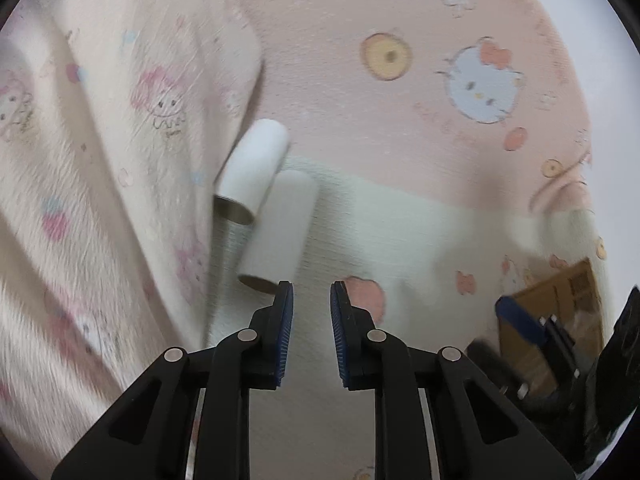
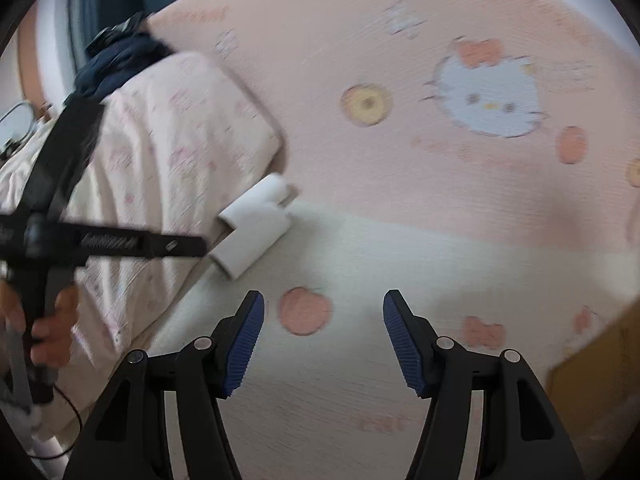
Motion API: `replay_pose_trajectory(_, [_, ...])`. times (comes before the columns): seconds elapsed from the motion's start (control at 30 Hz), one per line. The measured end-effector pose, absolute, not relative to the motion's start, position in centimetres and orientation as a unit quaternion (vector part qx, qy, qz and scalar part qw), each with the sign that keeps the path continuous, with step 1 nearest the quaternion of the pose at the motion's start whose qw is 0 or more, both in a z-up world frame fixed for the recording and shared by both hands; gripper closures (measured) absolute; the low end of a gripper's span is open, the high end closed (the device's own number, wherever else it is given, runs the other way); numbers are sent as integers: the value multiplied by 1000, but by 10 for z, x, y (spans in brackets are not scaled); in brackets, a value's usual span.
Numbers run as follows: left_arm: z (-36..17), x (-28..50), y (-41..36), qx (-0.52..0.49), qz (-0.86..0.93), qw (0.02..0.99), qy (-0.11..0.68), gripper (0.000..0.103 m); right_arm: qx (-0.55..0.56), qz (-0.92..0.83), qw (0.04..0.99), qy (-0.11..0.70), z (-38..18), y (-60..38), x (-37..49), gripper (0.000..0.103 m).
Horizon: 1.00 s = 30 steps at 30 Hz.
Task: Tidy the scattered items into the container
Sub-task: 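Close the left gripper on a fourth white paper tube and lift it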
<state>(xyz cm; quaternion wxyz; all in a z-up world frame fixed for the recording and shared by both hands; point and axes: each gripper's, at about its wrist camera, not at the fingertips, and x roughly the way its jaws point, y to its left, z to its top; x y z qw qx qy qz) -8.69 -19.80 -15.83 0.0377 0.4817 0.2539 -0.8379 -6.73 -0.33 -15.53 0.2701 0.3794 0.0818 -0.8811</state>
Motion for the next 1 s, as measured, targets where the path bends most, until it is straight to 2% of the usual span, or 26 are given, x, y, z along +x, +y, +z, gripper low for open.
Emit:
replay_pose_trajectory(0.03, [-162, -91, -201, 486, -835, 39, 254, 72, 380, -878, 277, 84, -161, -10, -70, 43])
replay_pose_trajectory(0.07, [-166, -96, -205, 491, -832, 39, 256, 60, 380, -877, 282, 86, -166, -16, -71, 43])
replay_pose_trajectory(0.1, [-170, -101, -207, 495, -828, 37, 259, 54, 379, -875, 288, 91, -170, -22, -71, 43])
replay_pose_trajectory(0.27, [-194, -118, -220, 515, -809, 43, 280, 51, 363, -879, 296, 89, -186, -45, -83, 43])
replay_pose_trajectory(0.5, [-206, -124, -223, 505, -808, 35, 301, 52, 409, -859, 306, 30, -209, -53, -101, 43])
replay_pose_trajectory(0.53, [-207, -123, -224, 503, -806, 33, 311, 55, 411, -858, 306, 23, -210, -52, -101, 43])
replay_pose_trajectory(0.57, [-209, -123, -224, 504, -800, 32, 325, 65, 412, -857, 309, 14, -210, -52, -101, 43])
replay_pose_trajectory(0.77, [-220, -119, -217, 501, -767, 4, 400, 70, 427, -846, 318, -22, -214, -52, -106, 43])
replay_pose_trajectory(1.0, [-223, -121, -190, 513, -760, -27, 398, 70, 462, -829, 313, -38, -236, -50, -120, 43])
